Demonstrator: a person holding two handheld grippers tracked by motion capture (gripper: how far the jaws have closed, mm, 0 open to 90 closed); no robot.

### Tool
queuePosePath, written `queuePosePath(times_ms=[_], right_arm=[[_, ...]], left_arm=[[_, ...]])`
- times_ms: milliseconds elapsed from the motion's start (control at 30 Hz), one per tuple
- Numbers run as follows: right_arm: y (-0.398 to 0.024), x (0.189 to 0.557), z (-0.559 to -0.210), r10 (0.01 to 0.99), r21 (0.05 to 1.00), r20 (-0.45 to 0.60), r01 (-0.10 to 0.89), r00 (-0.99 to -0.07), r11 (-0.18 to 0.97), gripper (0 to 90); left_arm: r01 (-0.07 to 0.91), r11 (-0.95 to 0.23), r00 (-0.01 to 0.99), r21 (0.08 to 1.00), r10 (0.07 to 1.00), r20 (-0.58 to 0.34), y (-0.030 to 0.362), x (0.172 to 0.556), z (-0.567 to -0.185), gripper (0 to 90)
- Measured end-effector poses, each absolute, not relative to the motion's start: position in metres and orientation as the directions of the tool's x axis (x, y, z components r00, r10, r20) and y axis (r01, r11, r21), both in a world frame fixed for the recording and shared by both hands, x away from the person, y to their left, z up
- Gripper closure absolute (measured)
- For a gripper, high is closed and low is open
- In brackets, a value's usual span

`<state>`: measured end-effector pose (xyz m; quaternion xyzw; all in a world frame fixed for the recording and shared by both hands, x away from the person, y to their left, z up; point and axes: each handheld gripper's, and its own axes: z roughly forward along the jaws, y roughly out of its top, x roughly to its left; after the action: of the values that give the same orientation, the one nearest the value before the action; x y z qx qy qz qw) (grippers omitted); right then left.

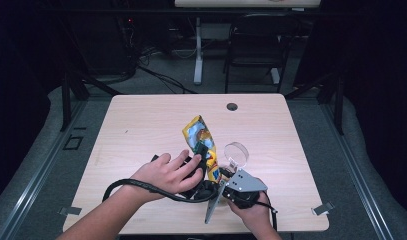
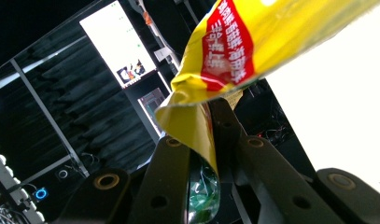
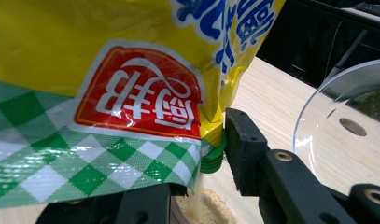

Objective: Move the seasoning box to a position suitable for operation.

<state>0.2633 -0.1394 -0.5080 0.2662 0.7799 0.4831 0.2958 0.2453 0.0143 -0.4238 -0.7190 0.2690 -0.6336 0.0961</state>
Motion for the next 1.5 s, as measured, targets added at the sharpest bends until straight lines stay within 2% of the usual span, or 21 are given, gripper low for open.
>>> queuePosePath(times_ms=[1500], right_arm=[[-0.1441,0.2659,-0.5102,0.727,0.919,-0.173,0.156,-0.665,0.362,71.6]], left_arm=[[-0.283,-0.832,0.062,-0.478,-0.513,0.856,0.0165,0.2424,-0.4272,87.5]])
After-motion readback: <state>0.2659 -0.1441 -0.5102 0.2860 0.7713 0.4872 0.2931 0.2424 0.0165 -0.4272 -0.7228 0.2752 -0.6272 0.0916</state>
